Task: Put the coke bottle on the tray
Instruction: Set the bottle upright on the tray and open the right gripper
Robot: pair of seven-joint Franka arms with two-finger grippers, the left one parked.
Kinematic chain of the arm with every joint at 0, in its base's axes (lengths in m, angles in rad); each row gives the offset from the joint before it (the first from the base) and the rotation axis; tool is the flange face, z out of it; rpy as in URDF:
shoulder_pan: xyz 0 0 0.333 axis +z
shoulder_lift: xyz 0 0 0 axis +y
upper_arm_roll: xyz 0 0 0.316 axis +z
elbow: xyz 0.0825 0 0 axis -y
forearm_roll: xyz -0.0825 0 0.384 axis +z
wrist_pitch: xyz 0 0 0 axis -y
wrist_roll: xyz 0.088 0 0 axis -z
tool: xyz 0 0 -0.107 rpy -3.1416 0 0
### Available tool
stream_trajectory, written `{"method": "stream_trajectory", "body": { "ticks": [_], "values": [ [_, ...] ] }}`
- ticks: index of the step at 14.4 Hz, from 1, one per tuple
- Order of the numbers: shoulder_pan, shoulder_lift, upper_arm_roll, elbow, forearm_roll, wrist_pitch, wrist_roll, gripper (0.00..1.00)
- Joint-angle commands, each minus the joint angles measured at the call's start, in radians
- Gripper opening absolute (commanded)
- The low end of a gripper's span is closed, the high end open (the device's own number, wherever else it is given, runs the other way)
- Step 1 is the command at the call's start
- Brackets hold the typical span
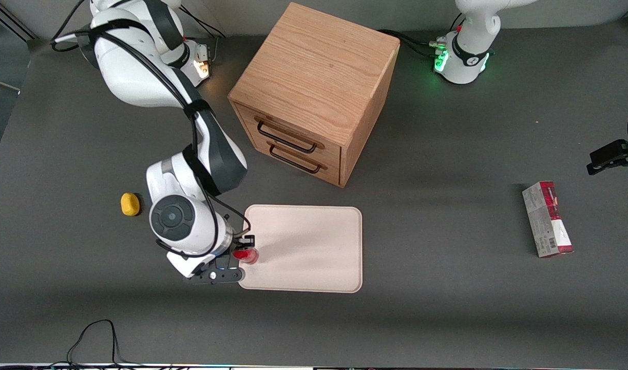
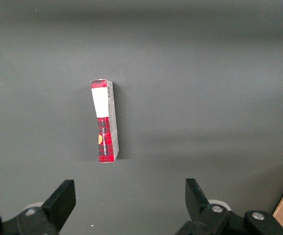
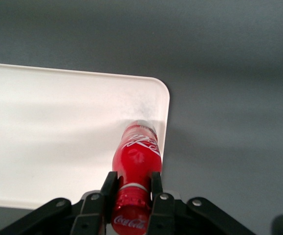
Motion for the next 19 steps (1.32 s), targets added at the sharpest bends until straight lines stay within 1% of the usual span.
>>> {"method": "stream_trajectory", "body": {
  "ticks": [1, 4, 6, 7, 13, 16, 19],
  "values": [
    [0.005, 0.040, -0.001, 0.036, -0.013, 0.031, 0.015, 0.00],
    [0.007, 0.053, -0.003, 0.036, -0.014, 0.047, 0.021, 0.00],
    [0.005, 0.053, -0.003, 0.033, -0.013, 0.048, 0.022, 0.89],
    [0.005, 0.053, -0.003, 0.027, -0.013, 0.048, 0.022, 1.00],
    [0.012, 0.016, -0.006, 0.025, -0.006, 0.031, 0.025, 1.00],
    [0.010, -0.089, -0.004, 0.021, -0.002, -0.128, 0.058, 1.00],
    [0.018, -0.203, -0.004, 0.021, -0.011, -0.334, 0.060, 1.00]
  ]
}}
